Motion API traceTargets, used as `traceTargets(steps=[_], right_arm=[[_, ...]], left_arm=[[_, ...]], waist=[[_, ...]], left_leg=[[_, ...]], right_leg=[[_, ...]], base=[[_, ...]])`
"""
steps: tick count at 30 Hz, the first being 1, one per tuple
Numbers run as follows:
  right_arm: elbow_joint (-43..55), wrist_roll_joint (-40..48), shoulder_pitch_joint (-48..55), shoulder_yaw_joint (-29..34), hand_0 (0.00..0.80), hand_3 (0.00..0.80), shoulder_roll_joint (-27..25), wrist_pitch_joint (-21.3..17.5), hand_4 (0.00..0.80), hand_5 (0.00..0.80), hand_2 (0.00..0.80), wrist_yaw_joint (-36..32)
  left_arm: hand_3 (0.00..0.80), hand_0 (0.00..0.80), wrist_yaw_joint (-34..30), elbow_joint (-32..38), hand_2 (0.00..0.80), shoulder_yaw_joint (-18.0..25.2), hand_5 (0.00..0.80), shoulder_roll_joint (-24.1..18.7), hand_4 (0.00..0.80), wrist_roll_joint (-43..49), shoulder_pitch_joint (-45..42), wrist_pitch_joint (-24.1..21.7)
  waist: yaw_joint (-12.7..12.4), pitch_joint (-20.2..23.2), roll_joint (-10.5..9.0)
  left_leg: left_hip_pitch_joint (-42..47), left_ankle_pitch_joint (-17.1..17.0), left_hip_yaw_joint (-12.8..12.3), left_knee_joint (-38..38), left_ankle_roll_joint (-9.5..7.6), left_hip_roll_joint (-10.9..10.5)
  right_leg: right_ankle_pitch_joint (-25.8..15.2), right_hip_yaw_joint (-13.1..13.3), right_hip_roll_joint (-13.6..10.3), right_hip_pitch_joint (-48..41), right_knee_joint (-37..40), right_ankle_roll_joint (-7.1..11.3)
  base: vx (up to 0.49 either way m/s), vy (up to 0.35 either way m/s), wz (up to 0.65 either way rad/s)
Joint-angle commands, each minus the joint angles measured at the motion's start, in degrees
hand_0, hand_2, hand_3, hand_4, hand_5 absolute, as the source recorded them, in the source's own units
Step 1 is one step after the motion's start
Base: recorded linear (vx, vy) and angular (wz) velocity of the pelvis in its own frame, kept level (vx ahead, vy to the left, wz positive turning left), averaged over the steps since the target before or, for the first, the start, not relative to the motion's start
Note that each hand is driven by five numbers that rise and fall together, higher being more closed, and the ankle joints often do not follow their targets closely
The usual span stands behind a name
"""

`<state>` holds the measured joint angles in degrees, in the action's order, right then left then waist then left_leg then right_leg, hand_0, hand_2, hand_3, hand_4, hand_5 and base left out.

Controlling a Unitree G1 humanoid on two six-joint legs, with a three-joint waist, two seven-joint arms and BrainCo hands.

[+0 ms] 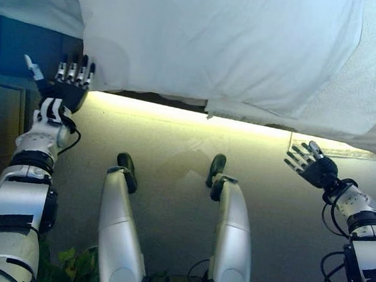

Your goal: Make the bed neatly

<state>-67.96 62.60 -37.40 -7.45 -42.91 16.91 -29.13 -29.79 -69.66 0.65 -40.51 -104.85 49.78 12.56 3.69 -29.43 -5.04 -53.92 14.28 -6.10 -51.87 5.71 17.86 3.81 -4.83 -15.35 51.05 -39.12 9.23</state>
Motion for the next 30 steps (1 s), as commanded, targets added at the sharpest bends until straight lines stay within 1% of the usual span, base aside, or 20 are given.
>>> traceTargets(steps=[1, 7, 10, 12, 15, 18, 21, 22, 24, 26, 27, 30], right_arm=[[-2.79, 0.97, 0.98, 1.55, 0.000, 0.000, -5.05, 0.46, 0.000, 0.000, 0.000, -1.32], [-4.60, 0.10, 0.93, 2.10, 0.000, 0.000, -7.87, 0.23, 0.000, 0.000, 0.000, -2.59], [-5.12, -1.04, 0.90, 2.00, 0.000, 0.000, -8.06, -0.12, 0.000, 0.000, 0.000, -3.81], [-4.88, -1.37, 0.89, 1.70, 0.000, 0.000, -8.17, -0.24, 0.000, 0.000, 0.000, -4.83], [-4.28, -0.75, 0.71, 1.15, 0.000, 0.000, -7.94, -0.68, 0.000, 0.000, 0.000, -5.33], [-3.94, -0.23, 0.82, 0.71, 0.000, 0.000, -6.79, -0.94, 0.000, 0.000, 0.000, -5.47], [-2.72, 1.34, 1.59, 0.59, 0.000, 0.000, -5.38, -1.48, 0.000, 0.000, 0.000, -5.51], [-2.36, 1.54, 1.87, 0.59, 0.000, 0.000, -4.69, -1.73, 0.000, 0.000, 0.000, -5.32], [-1.39, 2.39, 3.07, 0.69, 0.000, 0.000, -3.06, -2.16, 0.000, 0.000, 0.000, -5.01], [-0.46, 3.09, 4.33, 0.83, 0.000, 0.000, -2.15, -2.23, 0.000, 0.000, 0.000, -4.72], [0.23, 3.23, 5.36, 1.07, 0.000, 0.000, -0.86, -2.68, 0.000, 0.000, 0.000, -4.24], [1.84, 3.96, 8.18, 1.68, 0.000, 0.000, 0.92, -3.48, 0.000, 0.000, 0.000, -3.08]], left_arm=[[0.000, 0.000, 0.69, -3.77, 0.000, 1.20, 0.000, -3.35, 0.000, -3.13, 4.45, -2.76], [0.000, 0.000, -0.47, -6.87, 0.000, 0.33, 0.000, -7.33, 0.000, -3.48, 6.24, -1.53], [0.000, 0.000, -1.58, -6.83, 0.000, -0.37, 0.000, -7.22, 0.000, -3.54, 6.19, -0.47], [0.000, 0.000, -1.51, -6.39, 0.000, -0.52, 0.000, -6.93, 0.000, -4.87, 5.56, -0.83], [0.000, 0.000, -2.09, -5.97, 0.000, 0.78, 0.000, -6.78, 0.000, -6.78, 4.19, -0.60], [0.000, 0.000, -2.94, -5.45, 0.000, 1.60, 0.000, -5.30, 0.000, -5.17, 2.15, -0.02], [0.000, 0.000, -2.61, -4.65, 0.000, 2.49, 0.000, -3.34, 0.000, -4.41, -0.87, -0.39], [0.000, 0.000, -2.62, -4.46, 0.000, 2.89, 0.000, -2.53, 0.000, -2.96, -2.10, -0.60], [0.000, 0.000, -3.83, -4.36, 0.000, 3.17, 0.000, -0.72, 0.000, 1.10, -5.12, 0.25], [0.000, 0.000, -5.24, -4.07, 0.000, 3.43, 0.000, 0.31, 0.000, 3.04, -7.30, 1.14], [0.000, 0.000, -6.11, -3.62, 0.000, 3.44, 0.000, 1.69, 0.000, 5.71, -9.66, 0.76], [0.000, 0.000, -6.37, -2.26, 0.000, 3.60, 0.000, 4.16, 0.000, 7.79, -14.29, 1.30]], waist=[[0.01, 0.84, -0.14], [0.70, 0.98, 1.56], [0.94, 0.88, 2.57], [0.89, 0.90, 3.00], [0.74, 0.87, 3.31], [0.60, 0.76, 3.43], [0.24, 0.74, 3.33], [0.09, 0.78, 3.32], [-0.23, 1.11, 3.22], [-0.40, 1.37, 3.12], [-0.76, 1.79, 3.11], [-1.29, 2.60, 3.09]], left_leg=[[-0.51, 2.79, 1.94, 0.52, 3.60, -0.61], [-1.81, 3.25, 1.32, -0.91, 3.55, -1.01], [-2.04, 3.21, 0.93, -0.77, 3.65, -1.36], [-1.41, 2.81, 0.44, 0.37, 3.83, -1.58], [-0.55, 2.45, 0.09, 1.50, 4.16, -1.80], [0.87, 2.29, -0.19, 2.53, 4.28, -2.01], [3.55, 2.02, -0.84, 4.71, 4.57, -2.62], [4.52, 1.92, -1.01, 5.43, 4.70, -2.81], [6.93, 1.71, -1.28, 6.89, 4.68, -3.18], [8.96, 1.47, -1.42, 8.07, 4.65, -3.45], [10.60, 1.43, -1.70, 8.76, 4.64, -3.64], [14.43, 1.41, -2.42, 10.42, 4.30, -4.26]], right_leg=[[-2.32, -0.24, -3.32, 2.59, 0.49, 2.22], [-1.73, 1.15, -3.77, 4.23, -1.04, 1.93], [-1.67, 1.87, -4.04, 4.72, -1.17, 1.83], [-1.83, 1.90, -4.22, 4.21, -0.27, 1.86], [-1.76, 1.79, -4.34, 3.20, 0.88, 1.73], [-1.71, 1.70, -4.39, 1.76, 1.63, 1.79], [-2.03, 1.06, -4.67, -1.19, 4.00, 2.07], [-2.12, 0.87, -4.82, -2.20, 4.74, 2.19], [-2.36, 0.37, -5.23, -4.61, 5.99, 2.36], [-2.49, -0.04, -5.55, -6.65, 6.91, 2.44], [-2.53, -0.52, -5.98, -8.42, 7.55, 2.54], [-2.66, -1.81, -6.82, -12.45, 9.27, 2.72]], base=[[-0.001, 0.095, -0.10], [0.005, 0.099, -0.08], [-0.009, 0.094, 0.00], [-0.013, 0.039, -0.05], [-0.008, 0.007, -0.02], [-0.011, -0.031, 0.01], [-0.030, -0.092, 0.05], [-0.015, -0.099, 0.10], [0.000, -0.132, 0.14], [0.010, -0.130, 0.21], [0.012, -0.115, 0.21], [0.010, -0.125, 0.15]])
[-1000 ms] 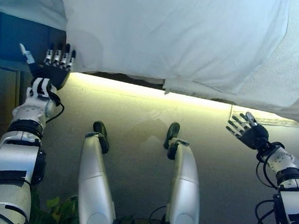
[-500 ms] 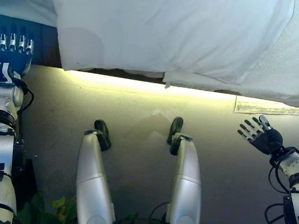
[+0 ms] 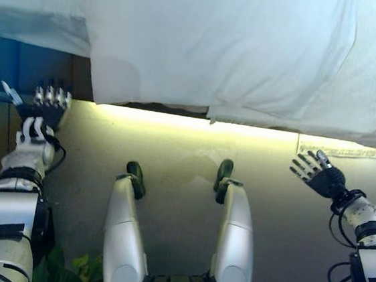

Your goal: Make the bed neatly

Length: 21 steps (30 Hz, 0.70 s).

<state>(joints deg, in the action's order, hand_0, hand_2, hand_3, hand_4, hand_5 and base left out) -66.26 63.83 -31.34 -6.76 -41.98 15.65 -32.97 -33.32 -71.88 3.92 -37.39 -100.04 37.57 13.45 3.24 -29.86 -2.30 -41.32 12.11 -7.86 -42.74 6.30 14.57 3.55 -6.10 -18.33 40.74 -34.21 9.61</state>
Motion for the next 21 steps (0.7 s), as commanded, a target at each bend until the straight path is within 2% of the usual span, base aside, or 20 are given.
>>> traceTargets(steps=[1, 5, 8, 9, 11, 12, 13, 15, 17, 18, 21], right_arm=[[0.50, 2.98, 2.83, 1.25, 0.000, 0.000, 0.52, -2.31, 0.000, 0.000, 0.000, 1.00], [1.98, 4.26, 8.35, 2.95, 0.000, 0.000, 4.87, -5.12, 0.000, 0.000, 0.000, 3.33], [1.29, 2.20, 11.86, 4.20, 0.000, 0.000, 8.10, -7.24, 0.000, 0.000, 0.000, 4.38], [0.16, 1.05, 13.27, 4.90, 0.000, 0.000, 9.79, -8.17, 0.000, 0.000, 0.000, 4.47], [-1.60, -0.53, 15.28, 6.48, 0.000, 0.000, 11.68, -8.43, 0.000, 0.000, 0.000, 4.12], [-2.44, -2.33, 16.56, 7.80, 0.000, 0.000, 12.73, -8.34, 0.000, 0.000, 0.000, 3.73], [-2.54, -2.61, 16.80, 7.96, 0.000, 0.000, 12.93, -8.32, 0.000, 0.000, 0.000, 3.74], [-3.86, -4.48, 18.76, 9.22, 0.000, 0.000, 14.71, -8.06, 0.000, 0.000, 0.000, 3.39], [-5.30, -5.41, 22.15, 10.57, 0.000, 0.000, 17.11, -8.08, 0.000, 0.000, 0.000, 3.01], [-5.79, -5.25, 23.20, 10.96, 0.000, 0.000, 17.90, -8.19, 0.000, 0.000, 0.000, 3.17], [-8.00, -5.51, 25.60, 10.90, 0.000, 0.000, 20.29, -8.28, 0.000, 0.000, 0.000, 3.80]], left_arm=[[0.000, 0.000, -2.85, 0.43, 0.000, 0.31, 0.000, 1.77, 0.000, 4.51, -3.41, 0.31], [0.000, 0.000, -2.96, 2.12, 0.000, -1.31, 0.000, 6.13, 0.000, 13.93, -11.58, -2.32], [0.000, 0.000, -2.35, 0.94, 0.000, -1.74, 0.000, 8.89, 0.000, 19.92, -16.44, -4.61], [0.000, 0.000, -1.70, 0.21, 0.000, -2.59, 0.000, 10.23, 0.000, 23.82, -18.11, -6.06], [0.000, 0.000, -0.75, -1.11, 0.000, -3.30, 0.000, 12.19, 0.000, 31.15, -20.58, -8.36], [0.000, 0.000, -0.17, -1.34, 0.000, -3.08, 0.000, 13.10, 0.000, 33.83, -22.54, -8.66], [0.000, 0.000, -0.11, -1.33, 0.000, -2.96, 0.000, 13.29, 0.000, 34.26, -22.92, -8.76], [0.000, 0.000, 1.87, -1.79, 0.000, -2.36, 0.000, 14.21, 0.000, 39.68, -25.56, -9.80], [0.000, 0.000, 4.48, -2.65, 0.000, -1.87, 0.000, 14.73, 0.000, 43.80, -28.57, -10.44], [0.000, 0.000, 5.10, -2.94, 0.000, -1.47, 0.000, 14.71, 0.000, 45.55, -29.39, -10.33], [0.000, 0.000, 8.01, -4.18, 0.000, -1.82, 0.000, 14.76, 0.000, 53.41, -31.13, -10.52]], waist=[[-0.99, 3.29, 0.35], [-1.71, 5.34, 1.07], [-1.90, 7.47, 2.05], [-2.00, 8.61, 2.21], [-2.61, 10.76, 2.52], [-3.24, 12.15, 2.71], [-3.34, 12.29, 2.73], [-3.78, 14.40, 2.96], [-3.71, 17.61, 3.16], [-3.58, 18.54, 3.33], [-3.08, 21.61, 3.53]], left_leg=[[2.85, 3.64, -0.80, 1.69, 3.59, -1.17], [9.36, 3.45, -2.32, 4.82, 2.51, -2.50], [14.77, 2.48, -3.02, 9.16, 1.54, -4.60], [16.72, 0.33, -3.84, 11.94, 0.42, -6.09], [22.04, -1.23, -5.54, 17.32, -0.28, -7.60], [25.80, -2.20, -7.58, 21.01, -0.85, -8.13], [26.66, -2.48, -7.87, 21.85, -0.93, -8.29], [31.38, -4.50, -9.48, 27.70, -1.89, -9.44], [36.12, -6.97, -9.72, 34.43, -2.65, -10.92], [37.80, -8.10, -9.71, 37.10, -2.73, -11.21], [41.70, -10.90, -8.84, 43.31, -3.00, -11.61]], right_leg=[[-2.47, -0.83, -4.07, -3.23, 4.83, 2.35], [-4.37, -2.25, -5.83, -10.21, 9.23, 2.33], [-7.21, -2.75, -7.33, -16.07, 15.10, 2.16], [-10.07, -3.45, -8.23, -18.30, 18.17, 1.61], [-12.94, -5.32, -9.29, -23.14, 22.68, 2.06], [-13.10, -7.92, -8.73, -25.67, 23.50, 2.38], [-13.04, -8.30, -8.57, -26.28, 23.62, 2.42], [-11.50, -10.68, -6.03, -29.56, 23.88, 2.41], [-9.41, -11.72, -1.63, -32.92, 24.93, 1.72], [-8.23, -11.98, 0.26, -33.93, 24.95, 1.30], [-3.12, -12.44, 7.91, -36.27, 24.18, -0.66]], base=[[0.001, -0.098, 0.10], [0.028, -0.080, 0.11], [0.054, -0.005, 0.14], [0.043, 0.004, 0.15], [0.166, 0.007, 0.19], [0.195, 0.019, 0.18], [0.175, 0.038, 0.03], [0.204, 0.027, -0.12], [0.278, 0.000, -0.15], [0.217, -0.012, -0.12], [0.163, -0.037, 0.00]])
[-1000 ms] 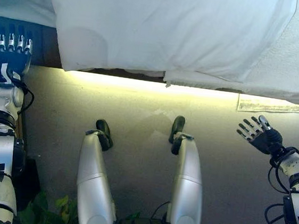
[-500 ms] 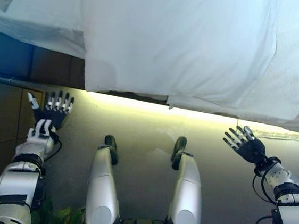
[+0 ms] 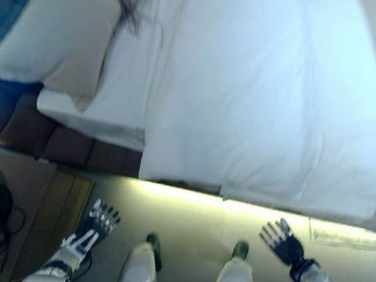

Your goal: Make the bed neatly

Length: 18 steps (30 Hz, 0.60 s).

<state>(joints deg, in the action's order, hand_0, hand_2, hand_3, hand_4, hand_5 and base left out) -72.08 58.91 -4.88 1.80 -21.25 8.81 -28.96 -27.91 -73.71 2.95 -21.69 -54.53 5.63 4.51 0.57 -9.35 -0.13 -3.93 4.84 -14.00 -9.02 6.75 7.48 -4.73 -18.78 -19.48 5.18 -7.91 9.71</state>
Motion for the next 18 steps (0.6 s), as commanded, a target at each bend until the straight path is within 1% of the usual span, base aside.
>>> traceTargets(steps=[1, 2, 3, 5, 6, 7, 9, 10, 11, 12, 13, 14, 18], right_arm=[[-3.12, -1.38, -0.05, 1.69, 0.000, 0.000, 0.30, -1.66, 0.000, 0.000, 0.000, 0.02], [-3.60, -2.30, 0.43, 1.27, 0.000, 0.000, 0.76, -1.74, 0.000, 0.000, 0.000, 0.30], [-4.00, -4.41, 0.80, 0.83, 0.000, 0.000, 1.46, -1.95, 0.000, 0.000, 0.000, 1.49], [-4.45, -3.95, 1.19, 0.05, 0.000, 0.000, 2.40, -2.48, 0.000, 0.000, 0.000, 4.60], [-5.12, -2.46, 1.75, 0.59, 0.000, 0.000, 2.93, -1.96, 0.000, 0.000, 0.000, 5.96], [-6.12, -1.12, 2.28, 1.45, 0.000, 0.000, 3.55, -1.21, 0.000, 0.000, 0.000, 7.51], [-7.95, -1.56, 2.97, 2.53, 0.000, 0.000, 4.65, -0.45, 0.000, 0.000, 0.000, 10.02], [-8.99, -2.51, 3.20, 2.72, 0.000, 0.000, 5.18, 0.42, 0.000, 0.000, 0.000, 11.32], [-9.58, -2.92, 3.25, 2.73, 0.000, 0.000, 5.47, 0.56, 0.000, 0.000, 0.000, 11.76], [-10.80, -3.52, 3.41, 2.79, 0.000, 0.000, 6.44, 0.46, 0.000, 0.000, 0.000, 13.25], [-11.13, -3.73, 3.44, 2.93, 0.000, 0.000, 6.74, 0.45, 0.000, 0.000, 0.000, 13.66], [-11.45, -3.72, 3.08, 2.49, 0.000, 0.000, 7.44, 0.62, 0.000, 0.000, 0.000, 14.11], [-10.71, -6.39, 1.94, 0.77, 0.000, 0.000, 8.84, 1.12, 0.000, 0.000, 0.000, 13.74]], left_arm=[[0.000, 0.000, 3.21, -2.90, 0.000, -1.77, 0.000, -0.68, 0.000, 10.88, 0.44, -1.69], [0.000, 0.000, 3.63, -3.27, 0.000, -2.40, 0.000, -0.41, 0.000, 12.79, 0.15, -1.78], [0.000, 0.000, 4.23, -3.60, 0.000, -3.01, 0.000, 0.22, 0.000, 15.84, -0.39, -2.66], [0.000, 0.000, 4.12, -3.68, 0.000, -3.25, 0.000, 0.91, 0.000, 14.71, -0.65, -1.95], [0.000, 0.000, 4.59, -3.68, 0.000, -3.37, 0.000, 1.69, 0.000, 13.50, -0.87, -1.65], [0.000, 0.000, 5.06, -4.04, 0.000, -3.02, 0.000, 2.70, 0.000, 13.46, -1.25, -1.76], [0.000, 0.000, 6.39, -5.02, 0.000, -3.15, 0.000, 4.32, 0.000, 14.34, -2.12, -2.57], [0.000, 0.000, 7.13, -5.55, 0.000, -3.35, 0.000, 5.26, 0.000, 14.51, -2.39, -2.48], [0.000, 0.000, 7.18, -5.85, 0.000, -3.37, 0.000, 5.87, 0.000, 14.95, -2.48, -2.49], [0.000, 0.000, 7.24, -6.67, 0.000, -3.79, 0.000, 7.61, 0.000, 15.18, -2.78, -2.80], [0.000, 0.000, 7.12, -6.92, 0.000, -3.95, 0.000, 8.13, 0.000, 15.10, -2.83, -2.59], [0.000, 0.000, 7.24, -7.34, 0.000, -4.23, 0.000, 9.62, 0.000, 14.66, -3.20, -2.53], [0.000, 0.000, 7.41, -7.60, 0.000, -5.14, 0.000, 11.57, 0.000, 14.15, -3.50, -3.19]], waist=[[-0.29, 2.07, 1.13], [-0.29, 2.54, 0.99], [-0.54, 3.23, 0.89], [-0.49, 4.03, 0.94], [-0.36, 4.48, 0.92], [-0.29, 4.82, 0.88], [0.09, 5.42, 0.85], [0.22, 5.67, 0.88], [0.25, 5.76, 0.89], [0.28, 6.08, 0.91], [0.27, 6.27, 0.91], [0.16, 6.50, 0.89], [0.23, 6.80, 0.73]], left_leg=[[5.23, -4.05, -2.18, 10.74, -3.58, -4.84], [5.78, -4.32, -1.91, 11.34, -3.59, -5.02], [6.93, -5.01, -1.91, 12.76, -3.35, -5.14], [7.74, -5.25, -1.37, 13.87, -3.14, -5.19], [8.01, -5.25, -0.91, 14.02, -3.02, -5.37], [8.48, -5.03, -1.05, 14.02, -3.01, -5.45], [9.20, -4.80, -1.57, 14.02, -2.95, -5.33], [9.50, -4.70, -1.70, 14.02, -2.98, -5.31], [9.68, -4.65, -1.77, 14.02, -3.03, -5.32], [10.15, -4.44, -1.83, 14.02, -3.23, -5.36], [10.08, -4.50, -1.82, 14.02, -3.31, -5.37], [10.56, -4.43, -1.77, 14.02, -3.36, -5.41], [11.67, -4.15, -1.66, 14.02, -3.41, -5.36]], right_leg=[[6.03, 0.24, 10.90, -1.90, -1.29, -1.63], [6.01, 0.03, 11.47, -2.82, -0.14, -1.99], [5.14, -0.92, 11.53, -4.51, 2.22, -2.03], [4.63, -0.36, 12.34, -6.47, 5.01, -2.35], [4.15, -0.05, 12.68, -7.23, 6.55, -2.44], [3.84, -0.20, 13.07, -8.13, 7.78, -2.62], [3.30, 0.19, 13.53, -9.11, 9.38, -2.93], [3.21, 0.47, 13.73, -9.55, 9.76, -3.14], [3.32, 0.55, 13.86, -9.82, 9.78, -3.28], [3.64, 0.67, 14.20, -10.41, 9.72, -3.62], [3.62, 0.73, 14.29, -10.41, 9.74, -3.77], [3.77, 0.78, 14.60, -10.98, 9.75, -4.08], [4.12, 1.16, 15.15, -11.98, 9.89, -4.69]], base=[[0.137, -0.077, 0.14], [0.128, -0.087, 0.30], [0.106, -0.077, 0.29], [0.081, -0.080, -0.01], [0.066, -0.087, -0.10], [0.069, -0.081, 0.02], [0.051, -0.064, 0.00], [0.035, -0.052, -0.05], [0.060, -0.067, -0.06], [0.054, -0.060, -0.05], [0.084, -0.077, -0.04], [0.064, -0.056, -0.02], [0.071, -0.039, -0.02]])
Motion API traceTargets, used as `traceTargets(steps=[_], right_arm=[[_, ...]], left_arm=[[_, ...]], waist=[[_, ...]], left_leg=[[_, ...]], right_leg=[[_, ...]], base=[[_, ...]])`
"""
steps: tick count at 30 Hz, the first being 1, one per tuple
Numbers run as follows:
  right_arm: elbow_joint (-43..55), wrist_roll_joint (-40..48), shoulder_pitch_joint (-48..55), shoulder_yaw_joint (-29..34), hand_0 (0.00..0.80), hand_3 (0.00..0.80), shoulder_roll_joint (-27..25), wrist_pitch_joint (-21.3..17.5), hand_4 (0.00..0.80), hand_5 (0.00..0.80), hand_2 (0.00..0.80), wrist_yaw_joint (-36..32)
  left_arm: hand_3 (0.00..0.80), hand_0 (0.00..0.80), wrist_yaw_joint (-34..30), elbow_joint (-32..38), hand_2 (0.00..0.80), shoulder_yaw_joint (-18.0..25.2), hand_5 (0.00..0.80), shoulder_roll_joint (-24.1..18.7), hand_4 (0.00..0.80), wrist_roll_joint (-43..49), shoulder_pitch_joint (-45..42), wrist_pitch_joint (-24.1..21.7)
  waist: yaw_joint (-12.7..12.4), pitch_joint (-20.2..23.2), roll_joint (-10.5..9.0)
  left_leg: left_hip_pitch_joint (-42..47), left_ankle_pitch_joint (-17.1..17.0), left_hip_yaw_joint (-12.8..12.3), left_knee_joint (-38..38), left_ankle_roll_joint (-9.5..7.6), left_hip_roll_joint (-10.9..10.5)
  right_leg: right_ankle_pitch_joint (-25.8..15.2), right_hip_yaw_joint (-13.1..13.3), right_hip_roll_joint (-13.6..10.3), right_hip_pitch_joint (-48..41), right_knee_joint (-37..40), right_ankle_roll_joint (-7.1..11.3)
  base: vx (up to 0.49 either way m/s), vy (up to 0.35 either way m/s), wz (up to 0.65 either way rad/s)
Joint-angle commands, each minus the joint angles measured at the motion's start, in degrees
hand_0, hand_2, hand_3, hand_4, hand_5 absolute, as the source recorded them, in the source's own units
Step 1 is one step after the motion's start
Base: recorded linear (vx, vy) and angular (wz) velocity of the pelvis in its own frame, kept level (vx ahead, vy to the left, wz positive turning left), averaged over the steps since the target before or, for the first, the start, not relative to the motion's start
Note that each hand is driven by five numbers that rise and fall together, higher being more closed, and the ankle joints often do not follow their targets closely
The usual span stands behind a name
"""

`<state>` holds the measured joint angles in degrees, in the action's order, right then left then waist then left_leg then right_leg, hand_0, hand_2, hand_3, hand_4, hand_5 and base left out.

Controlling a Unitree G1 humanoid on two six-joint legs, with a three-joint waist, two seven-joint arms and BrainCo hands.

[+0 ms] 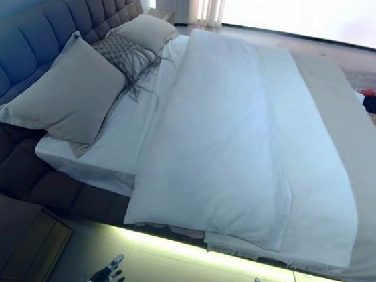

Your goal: Make the bed neatly

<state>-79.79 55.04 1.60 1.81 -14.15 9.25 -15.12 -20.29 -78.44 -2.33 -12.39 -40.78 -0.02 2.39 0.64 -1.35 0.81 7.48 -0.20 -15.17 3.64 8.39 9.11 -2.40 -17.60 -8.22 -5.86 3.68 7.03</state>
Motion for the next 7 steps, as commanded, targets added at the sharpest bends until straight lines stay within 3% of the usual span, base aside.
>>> traceTargets(steps=[1, 7], right_arm=[[-2.78, -2.87, -4.73, 0.19, 0.000, 0.000, 1.85, 0.40, 0.000, 0.000, 0.000, 0.07], [-1.54, -4.36, -5.51, -2.26, 0.000, 0.000, 1.44, -0.47, 0.000, 0.000, 0.000, -1.17]], left_arm=[[0.000, 0.000, -0.29, -2.79, 0.000, -0.21, 0.000, 2.39, 0.000, 0.41, 2.28, -1.34], [0.000, 0.000, 0.47, -1.73, 0.000, -1.22, 0.000, 1.44, 0.000, -1.13, 3.21, -0.33]], waist=[[0.17, -1.10, -0.26], [0.03, -0.56, -0.51]], left_leg=[[0.42, 0.93, -0.49, 1.36, -5.07, -6.97], [1.12, 1.06, -0.36, 1.36, -5.22, -7.07]], right_leg=[[1.84, 0.02, 3.96, -1.11, -1.69, -2.07], [2.10, 0.05, 4.13, -1.76, -1.72, -2.23]], base=[[0.059, -0.023, -0.01], [0.054, -0.006, 0.00]])
